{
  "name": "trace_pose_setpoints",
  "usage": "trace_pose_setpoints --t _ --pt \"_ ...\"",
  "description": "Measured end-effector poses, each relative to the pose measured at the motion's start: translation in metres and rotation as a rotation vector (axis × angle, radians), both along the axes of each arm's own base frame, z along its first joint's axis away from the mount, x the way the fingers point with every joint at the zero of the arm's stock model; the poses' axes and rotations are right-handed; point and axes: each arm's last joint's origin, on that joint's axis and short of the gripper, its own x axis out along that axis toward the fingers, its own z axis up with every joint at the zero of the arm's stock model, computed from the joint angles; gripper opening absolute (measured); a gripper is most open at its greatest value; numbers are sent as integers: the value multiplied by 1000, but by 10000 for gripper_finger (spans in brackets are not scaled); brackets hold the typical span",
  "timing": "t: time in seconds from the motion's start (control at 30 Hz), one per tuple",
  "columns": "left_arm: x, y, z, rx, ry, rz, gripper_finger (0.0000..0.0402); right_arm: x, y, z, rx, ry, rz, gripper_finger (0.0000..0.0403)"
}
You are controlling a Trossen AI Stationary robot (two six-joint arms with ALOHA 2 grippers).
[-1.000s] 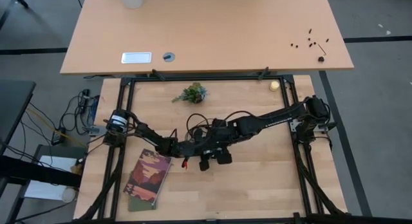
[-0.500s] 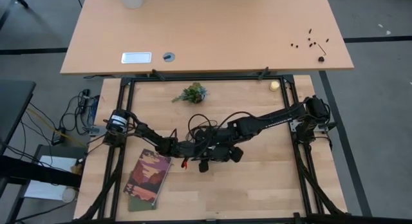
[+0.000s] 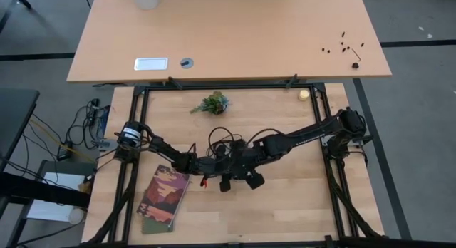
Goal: Screw lightbulb
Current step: Remove the white lightbulb from the lamp socket
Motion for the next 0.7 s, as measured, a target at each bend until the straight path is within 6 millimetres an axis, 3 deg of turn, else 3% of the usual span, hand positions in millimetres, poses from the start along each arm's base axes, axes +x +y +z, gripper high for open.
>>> trace_pose_setpoints --t 0.17,0.43,0.7 --pt "0 0 0 2 2 5 194 -6 7 -2 -17 15 -261 371" --pt "0 0 0 8 4 8 194 -5 2 -2 113 18 -549 329" --pt "0 1 -1 11 5 13 194 -3 -1 -1 148 -5 -596 286"
